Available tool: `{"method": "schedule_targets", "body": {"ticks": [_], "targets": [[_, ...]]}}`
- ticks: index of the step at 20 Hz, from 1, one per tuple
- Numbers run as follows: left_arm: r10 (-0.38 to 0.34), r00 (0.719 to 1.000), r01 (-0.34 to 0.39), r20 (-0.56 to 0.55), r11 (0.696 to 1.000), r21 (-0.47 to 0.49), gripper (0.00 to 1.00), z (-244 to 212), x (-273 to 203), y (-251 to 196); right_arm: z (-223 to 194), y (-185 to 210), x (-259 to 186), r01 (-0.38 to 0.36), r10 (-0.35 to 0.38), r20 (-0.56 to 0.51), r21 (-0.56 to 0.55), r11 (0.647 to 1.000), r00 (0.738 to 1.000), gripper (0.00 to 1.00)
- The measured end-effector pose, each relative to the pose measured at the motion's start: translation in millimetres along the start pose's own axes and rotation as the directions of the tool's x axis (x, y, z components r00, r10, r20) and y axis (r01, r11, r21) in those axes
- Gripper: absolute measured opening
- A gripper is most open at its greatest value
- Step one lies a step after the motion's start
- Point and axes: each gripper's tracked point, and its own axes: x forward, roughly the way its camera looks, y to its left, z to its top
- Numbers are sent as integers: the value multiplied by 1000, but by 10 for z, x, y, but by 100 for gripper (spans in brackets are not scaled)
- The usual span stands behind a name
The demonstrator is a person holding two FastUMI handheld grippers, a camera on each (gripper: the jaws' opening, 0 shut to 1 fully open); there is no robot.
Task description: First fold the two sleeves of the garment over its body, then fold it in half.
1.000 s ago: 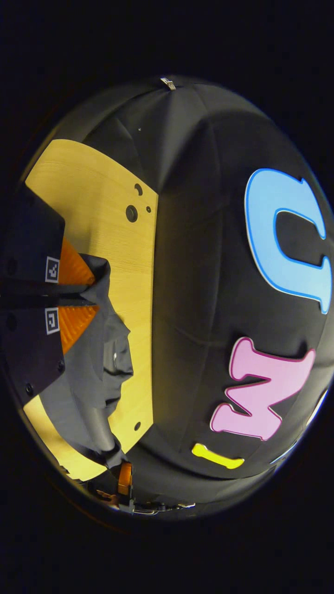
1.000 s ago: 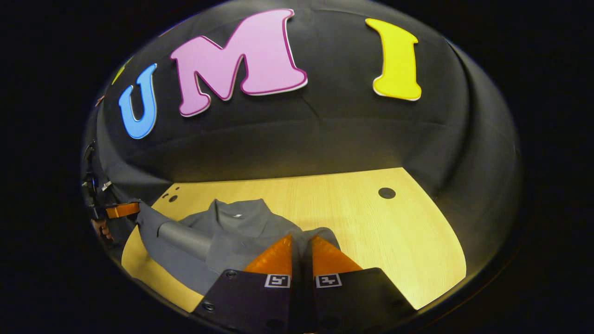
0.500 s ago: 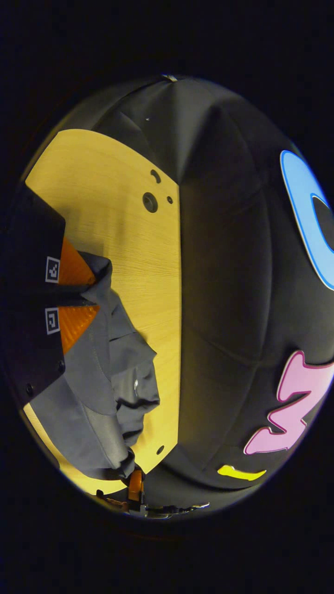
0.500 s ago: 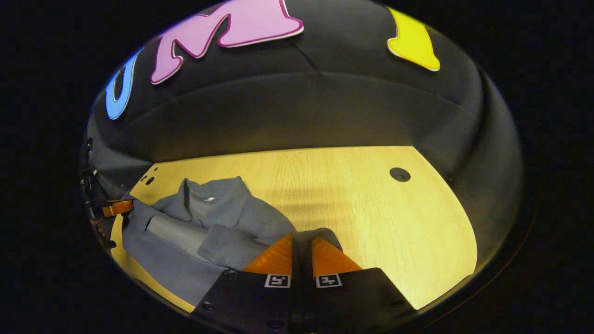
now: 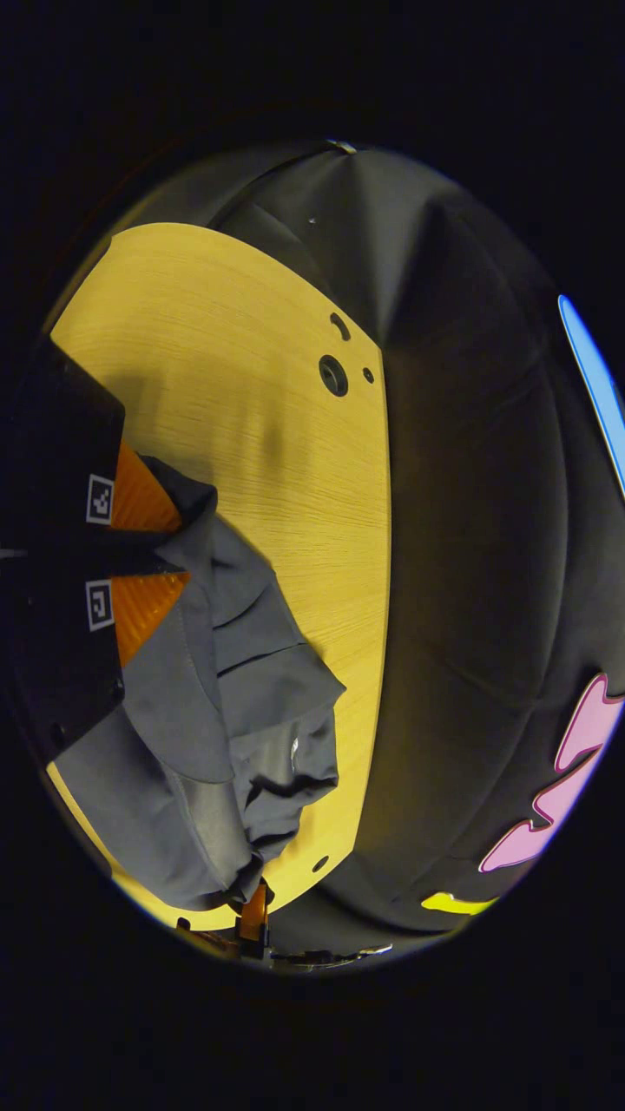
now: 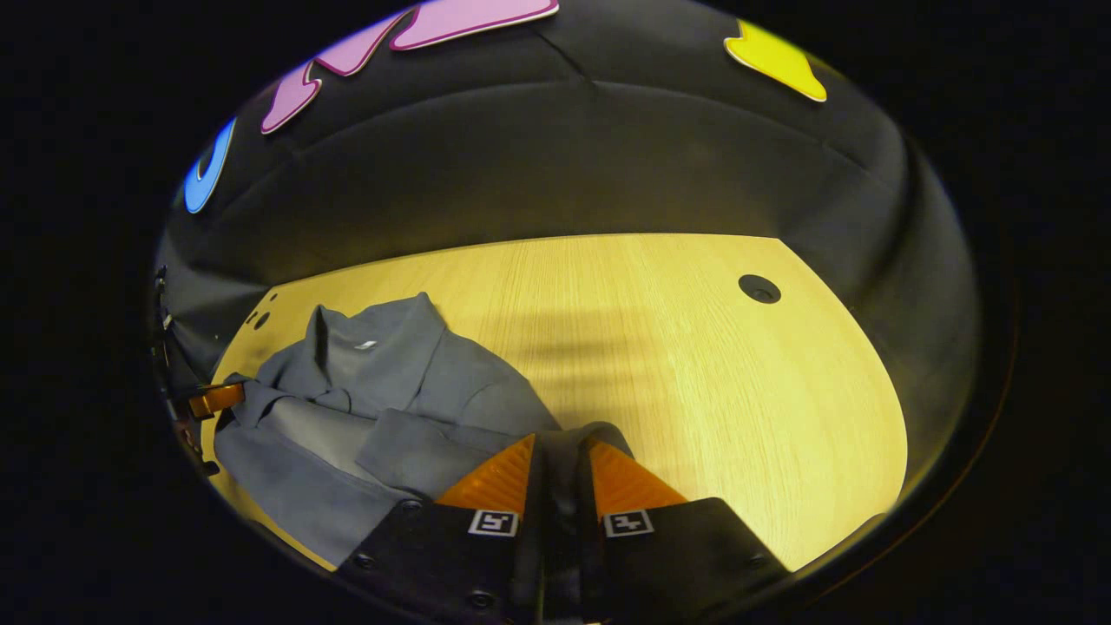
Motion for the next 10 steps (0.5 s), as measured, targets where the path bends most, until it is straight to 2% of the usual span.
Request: {"method": "schedule_targets", "body": {"ticks": [1, 2, 3, 4, 5, 6, 7, 8, 9, 10], "targets": [[-1, 1000, 1, 6, 1000, -9, 11, 15, -29, -3, 22, 5, -37, -5, 5, 0, 14, 1000, 1000, 24], [-1, 1000, 1, 11, 1000, -15, 20, 22, -55, -1, 50, -25, -54, 3, -3, 11, 21, 1000, 1000, 30], [4, 1000, -4, 16, 1000, -19, 24, 37, -88, 17, 96, -36, -93, 3, -4, 25, 26, 1000, 1000, 46], [-1, 1000, 1, 17, 1000, -22, 25, 47, -121, 0, 146, -40, -133, 6, -7, 37, 31, 1000, 999, 48], [-6, 1000, 6, 16, 1000, -21, 38, 40, -152, -23, 186, -41, -170, 3, -5, 47, 39, 999, 999, 42], [-20, 1000, 21, 18, 1000, -20, 48, 55, -188, -60, 214, -31, -234, -1, -2, 54, 47, 999, 999, 59], [-23, 999, 23, 25, 1000, -14, 58, 83, -231, -79, 244, -22, -282, -6, 3, 64, 48, 999, 998, 59], [-21, 999, 21, 35, 1000, -3, 68, 104, -280, -79, 271, -15, -339, -11, 8, 72, 44, 999, 997, 48], [-21, 999, 20, 50, 1000, 7, 78, 152, -335, -86, 299, 2, -404, -19, 16, 82, 40, 999, 996, 48], [-27, 997, 26, 66, 1000, 16, 76, 205, -401, -106, 323, 26, -475, -26, 22, 92, 36, 999, 995, 60]]}}
